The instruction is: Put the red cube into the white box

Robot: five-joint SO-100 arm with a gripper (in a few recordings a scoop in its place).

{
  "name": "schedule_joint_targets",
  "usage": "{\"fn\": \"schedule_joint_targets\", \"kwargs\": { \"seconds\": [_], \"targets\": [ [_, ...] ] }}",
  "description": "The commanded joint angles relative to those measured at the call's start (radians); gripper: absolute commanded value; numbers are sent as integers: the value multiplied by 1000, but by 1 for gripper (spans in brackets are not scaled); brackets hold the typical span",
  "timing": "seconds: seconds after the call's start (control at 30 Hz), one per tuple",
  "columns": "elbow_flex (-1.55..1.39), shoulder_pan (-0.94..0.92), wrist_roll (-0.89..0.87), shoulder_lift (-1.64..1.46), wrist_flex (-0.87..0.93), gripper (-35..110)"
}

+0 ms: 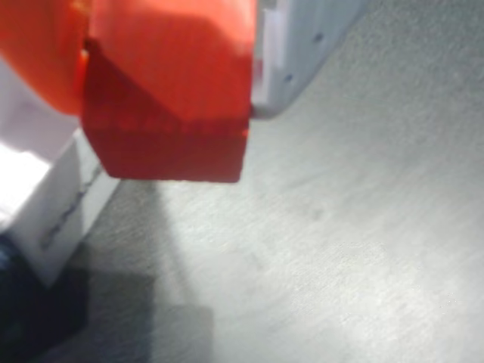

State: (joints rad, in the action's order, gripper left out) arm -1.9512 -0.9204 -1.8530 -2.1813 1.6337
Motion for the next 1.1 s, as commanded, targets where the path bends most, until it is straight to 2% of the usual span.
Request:
{"fn": "schedule_joint_targets", "kwargs": {
  "seconds": [0.0, 0.27, 1.0, 1.07],
  "targets": [
    [25, -64, 54, 18, -23, 0],
    [23, -244, 221, 29, -8, 0],
    [-60, -278, 241, -35, 67, 0],
    [-58, -276, 241, -34, 69, 8]
  ]
}}
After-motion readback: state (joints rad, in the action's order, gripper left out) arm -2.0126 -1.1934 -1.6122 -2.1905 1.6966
